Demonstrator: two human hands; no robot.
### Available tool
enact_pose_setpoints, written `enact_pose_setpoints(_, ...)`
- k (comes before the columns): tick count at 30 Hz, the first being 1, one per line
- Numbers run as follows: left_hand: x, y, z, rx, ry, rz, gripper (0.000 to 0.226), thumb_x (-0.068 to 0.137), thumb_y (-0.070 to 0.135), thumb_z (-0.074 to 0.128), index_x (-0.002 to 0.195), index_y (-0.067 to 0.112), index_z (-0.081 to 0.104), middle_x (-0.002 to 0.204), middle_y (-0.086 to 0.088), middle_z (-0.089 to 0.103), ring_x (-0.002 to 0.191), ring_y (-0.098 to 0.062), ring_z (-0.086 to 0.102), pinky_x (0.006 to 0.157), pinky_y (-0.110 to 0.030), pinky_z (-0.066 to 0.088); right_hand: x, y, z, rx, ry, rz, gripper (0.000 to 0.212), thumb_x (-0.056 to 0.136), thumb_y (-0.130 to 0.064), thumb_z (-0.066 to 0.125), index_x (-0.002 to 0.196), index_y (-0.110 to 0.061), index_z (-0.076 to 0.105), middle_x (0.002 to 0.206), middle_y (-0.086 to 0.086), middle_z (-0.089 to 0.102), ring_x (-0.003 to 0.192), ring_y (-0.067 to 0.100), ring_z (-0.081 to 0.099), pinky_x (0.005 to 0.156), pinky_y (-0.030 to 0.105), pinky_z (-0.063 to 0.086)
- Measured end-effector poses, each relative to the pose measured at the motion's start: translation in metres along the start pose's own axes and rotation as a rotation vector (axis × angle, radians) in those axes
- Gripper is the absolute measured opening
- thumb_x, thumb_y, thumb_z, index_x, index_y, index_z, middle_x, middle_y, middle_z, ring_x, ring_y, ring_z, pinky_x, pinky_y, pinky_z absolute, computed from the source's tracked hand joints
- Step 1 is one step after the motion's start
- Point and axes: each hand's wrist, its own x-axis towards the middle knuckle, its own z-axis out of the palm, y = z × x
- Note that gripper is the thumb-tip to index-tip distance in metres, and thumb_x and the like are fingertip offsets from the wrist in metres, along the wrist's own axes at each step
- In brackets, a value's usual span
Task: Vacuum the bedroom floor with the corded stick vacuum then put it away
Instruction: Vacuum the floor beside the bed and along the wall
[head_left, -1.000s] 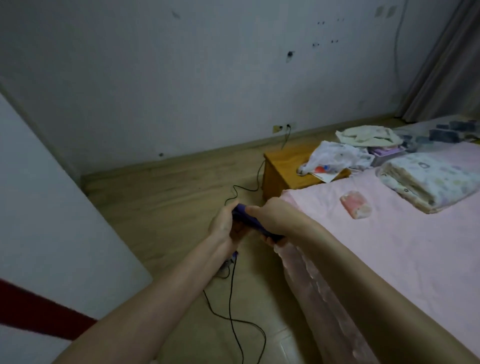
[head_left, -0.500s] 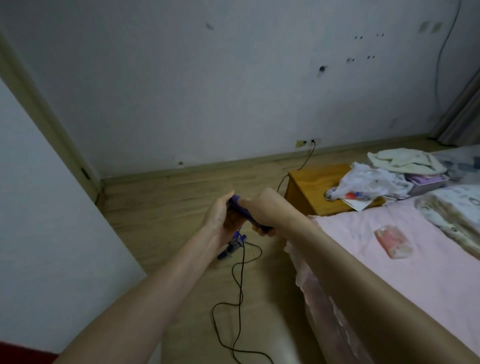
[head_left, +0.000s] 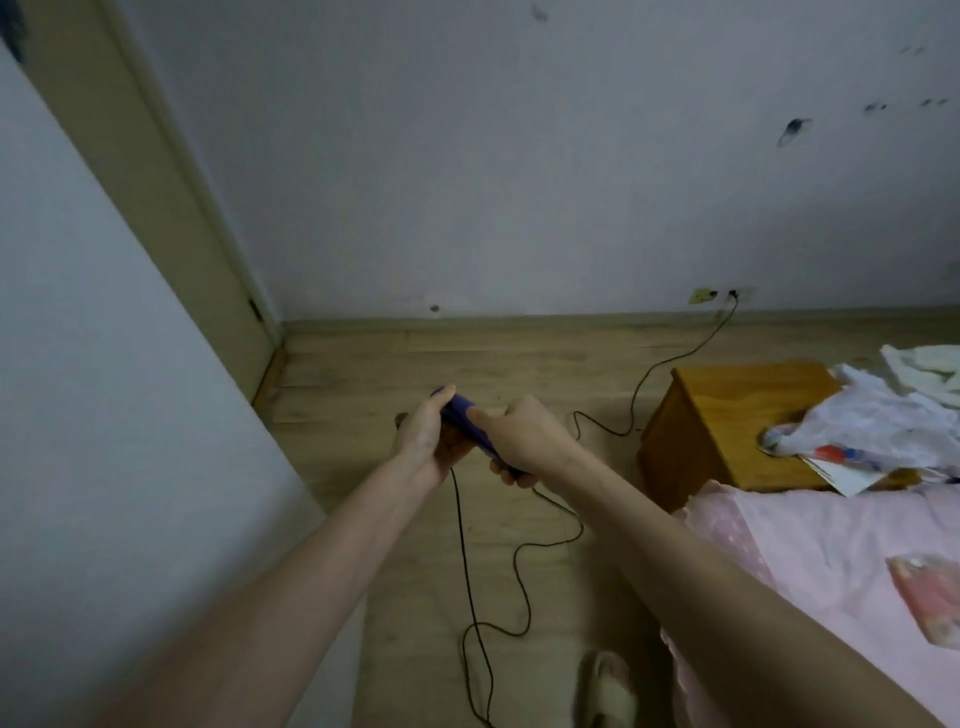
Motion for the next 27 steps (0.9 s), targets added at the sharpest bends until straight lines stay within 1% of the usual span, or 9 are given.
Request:
enact_pose_setpoints(3,0.030,0.007,-0.009,-0.025,0.083,-0.012,0.026,0.090,0.030,0.063,0.096,0.005,0.059,0.076,-0.009,0.065,0.067,-0.021,0.064,0.043,-0.027,0.050,0.040,-0.001,0.010,0.021,-0.089,-0.047,0.042,0.100,-0.037,0.045,0.075,-0.005,0.056,0.063,0.010,0.057,0.044,0.016,0.050,0.040,0.023,0.038)
enact_pose_setpoints(9,0.095,0.004,-0.005,-0.162,0.242,-0.006,0.016,0.094,0.021,0.060,0.096,0.005,0.058,0.092,-0.015,0.064,0.085,-0.025,0.064,0.066,-0.033,0.051,0.141,0.016,0.014,-0.029,-0.284,-0.090,0.045,0.101,-0.042,0.041,0.092,0.000,0.057,0.061,0.008,0.057,0.044,0.017,0.049,0.043,0.026,0.039)
enact_pose_setpoints(13,0.134,-0.002,0.010,-0.289,0.390,0.003,0.023,0.095,0.023,0.059,0.096,0.001,0.057,0.102,-0.019,0.065,0.098,-0.029,0.063,0.085,-0.038,0.051,0.203,0.021,0.001,-0.143,-0.436,-0.164,0.045,0.101,-0.041,0.040,0.076,-0.006,0.055,0.058,0.008,0.055,0.042,0.017,0.048,0.044,0.025,0.040)
enact_pose_setpoints(16,0.152,-0.012,0.023,-0.333,0.466,0.015,0.026,0.097,0.026,0.056,0.094,0.000,0.059,0.096,-0.018,0.066,0.092,-0.027,0.064,0.095,-0.039,0.049,0.233,0.023,-0.008,-0.200,-0.536,-0.190,0.044,0.101,-0.039,0.042,0.079,-0.004,0.056,0.057,0.010,0.054,0.037,0.015,0.047,0.040,0.022,0.039)
enact_pose_setpoints(18,0.163,-0.017,0.030,-0.383,0.516,0.008,0.031,0.097,0.027,0.055,0.104,-0.003,0.058,0.092,-0.017,0.067,0.084,-0.025,0.065,0.087,-0.038,0.051,0.250,0.025,-0.011,-0.244,-0.596,-0.204,0.044,0.100,-0.040,0.042,0.080,-0.003,0.056,0.057,0.010,0.055,0.036,0.015,0.048,0.039,0.021,0.040)
enact_pose_setpoints(20,0.172,-0.019,0.039,-0.418,0.556,0.000,0.040,0.097,0.028,0.055,0.120,-0.004,0.055,0.104,-0.020,0.068,0.096,-0.031,0.066,0.076,-0.034,0.052,0.265,0.028,-0.016,-0.264,-0.638,-0.205,0.044,0.100,-0.040,0.043,0.079,-0.004,0.056,0.057,0.011,0.057,0.038,0.017,0.049,0.040,0.022,0.041)
enact_pose_setpoints(23,0.185,-0.015,0.047,-0.447,0.595,0.021,0.043,0.097,0.028,0.055,0.125,-0.005,0.053,0.120,-0.024,0.064,0.102,-0.036,0.065,0.081,-0.034,0.050,0.286,0.022,-0.022,-0.287,-0.672,-0.226,0.043,0.100,-0.040,0.044,0.076,-0.005,0.054,0.058,0.011,0.057,0.042,0.019,0.050,0.040,0.023,0.039)
enact_pose_setpoints(25,0.192,-0.007,0.051,-0.467,0.614,0.047,0.036,0.097,0.028,0.055,0.117,-0.001,0.054,0.112,-0.022,0.067,0.081,-0.031,0.067,0.079,-0.033,0.049,0.299,0.014,-0.022,-0.300,-0.685,-0.251,0.044,0.100,-0.040,0.045,0.075,-0.005,0.055,0.059,0.012,0.058,0.043,0.020,0.051,0.040,0.023,0.039)
enact_pose_setpoints(27,0.199,-0.002,0.051,-0.497,0.620,0.061,0.037,0.098,0.029,0.054,0.122,0.001,0.054,0.091,-0.013,0.069,0.075,-0.025,0.067,0.077,-0.032,0.052,0.309,0.009,-0.020,-0.304,-0.696,-0.267,0.046,0.099,-0.041,0.046,0.074,-0.003,0.056,0.058,0.013,0.059,0.042,0.021,0.052,0.039,0.023,0.039)
